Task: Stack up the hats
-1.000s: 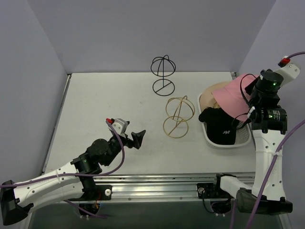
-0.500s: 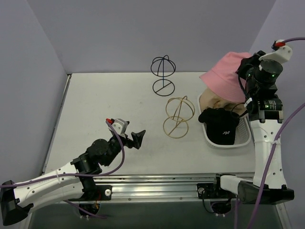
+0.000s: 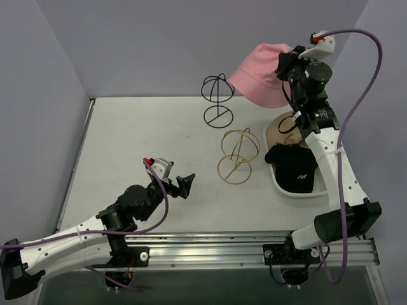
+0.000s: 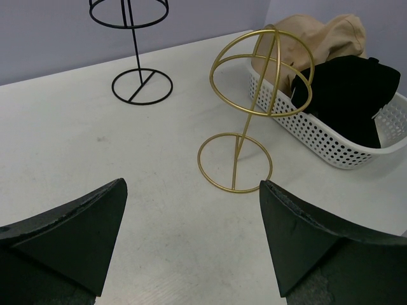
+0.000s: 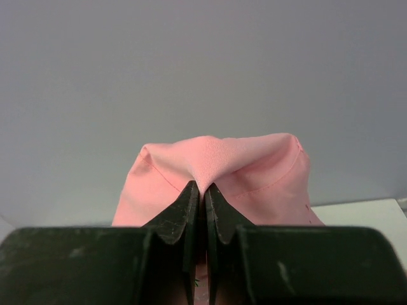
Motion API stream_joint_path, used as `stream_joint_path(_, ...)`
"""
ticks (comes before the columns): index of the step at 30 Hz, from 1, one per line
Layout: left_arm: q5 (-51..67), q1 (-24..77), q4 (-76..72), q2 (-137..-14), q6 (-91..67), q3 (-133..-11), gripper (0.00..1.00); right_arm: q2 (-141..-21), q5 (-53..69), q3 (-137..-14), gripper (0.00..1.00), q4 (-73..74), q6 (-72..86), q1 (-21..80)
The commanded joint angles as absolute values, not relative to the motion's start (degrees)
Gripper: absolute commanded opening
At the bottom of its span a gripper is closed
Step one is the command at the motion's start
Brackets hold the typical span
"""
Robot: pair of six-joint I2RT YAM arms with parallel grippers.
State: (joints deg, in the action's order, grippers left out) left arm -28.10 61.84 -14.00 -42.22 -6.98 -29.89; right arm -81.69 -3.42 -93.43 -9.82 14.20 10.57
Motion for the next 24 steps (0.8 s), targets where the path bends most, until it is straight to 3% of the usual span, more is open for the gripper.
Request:
stream_joint_path(1,-27.86,62.05,-17.58,-42.89,-6.68,-30.15,0.94,-83.84,-0.88,-93.87,0.00,-25.54,12.22,11.42)
stream_joint_path(24,-24.34,62.23,-17.67,-43.86,-7.82,-30.76,0.94,-109.50,-1.56,-108.80,0.00,-38.85,-1.12,22.06)
